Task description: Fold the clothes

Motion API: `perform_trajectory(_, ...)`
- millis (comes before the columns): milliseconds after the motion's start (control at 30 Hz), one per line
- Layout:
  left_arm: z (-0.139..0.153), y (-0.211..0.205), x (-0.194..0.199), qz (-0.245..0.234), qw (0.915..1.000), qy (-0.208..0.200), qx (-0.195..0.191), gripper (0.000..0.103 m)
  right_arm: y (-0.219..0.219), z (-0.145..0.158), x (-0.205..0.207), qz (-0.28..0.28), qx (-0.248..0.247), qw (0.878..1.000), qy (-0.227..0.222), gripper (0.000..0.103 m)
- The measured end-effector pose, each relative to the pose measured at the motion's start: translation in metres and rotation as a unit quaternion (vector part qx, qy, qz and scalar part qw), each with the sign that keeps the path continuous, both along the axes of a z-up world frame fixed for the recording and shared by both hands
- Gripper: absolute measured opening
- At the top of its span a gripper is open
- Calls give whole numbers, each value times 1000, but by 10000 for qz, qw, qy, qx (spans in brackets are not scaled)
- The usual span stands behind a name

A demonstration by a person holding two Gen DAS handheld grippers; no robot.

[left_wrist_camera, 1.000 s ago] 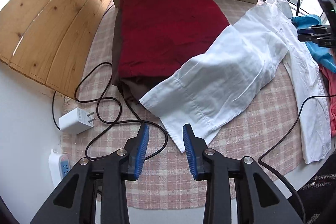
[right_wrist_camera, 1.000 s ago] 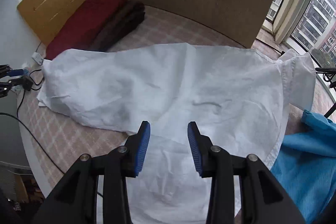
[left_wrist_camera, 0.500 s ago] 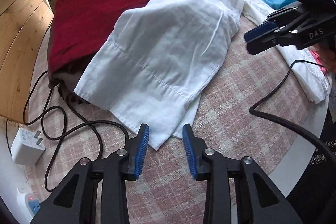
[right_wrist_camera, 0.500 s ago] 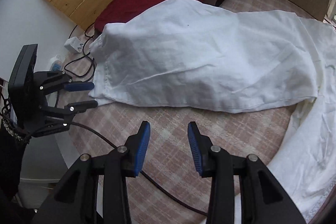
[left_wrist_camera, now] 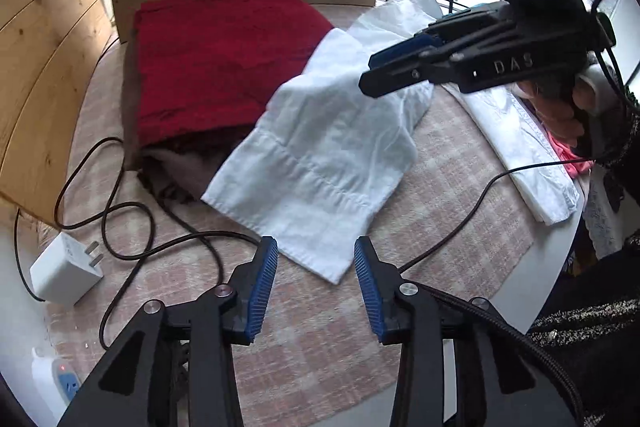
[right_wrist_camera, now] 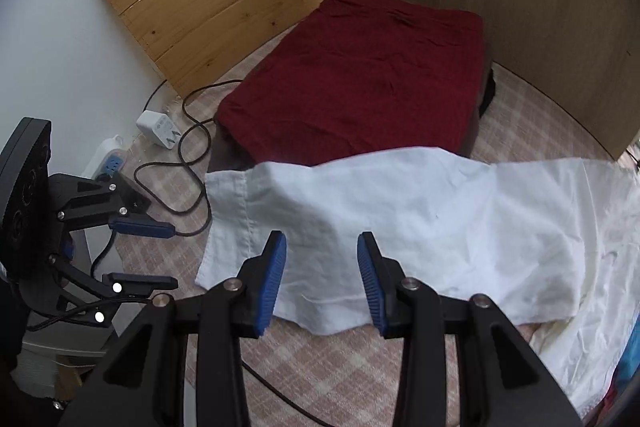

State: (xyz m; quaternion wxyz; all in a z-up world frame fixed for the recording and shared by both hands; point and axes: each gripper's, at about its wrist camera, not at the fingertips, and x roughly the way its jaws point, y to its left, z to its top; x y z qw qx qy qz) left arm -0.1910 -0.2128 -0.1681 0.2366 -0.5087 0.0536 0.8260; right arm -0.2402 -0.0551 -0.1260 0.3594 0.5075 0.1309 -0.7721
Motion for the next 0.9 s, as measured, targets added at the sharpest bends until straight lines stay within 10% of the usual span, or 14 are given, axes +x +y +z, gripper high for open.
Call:
perform_trajectory(233, -1, -22, -36, 201, 9996, 70, -178, 38, -15, -29, 2, 334, 895, 9954, -53, 30)
perform_trajectory(633, -33, 13, -84, -1063, 9918, -584, -399, 38, 10, -66, -1, 350, 1275, 9904, -398, 30)
perform_trajectory(767, -41, 19, -74, -1088, 9906, -726, -392, 9, 18, -60, -5, 312, 1087, 9926, -445, 30)
perform_trajectory(900, -19, 18, -46, -974, 9944, -396, -62, 8, 26, -56, -5, 277, 996, 9936, -461, 30)
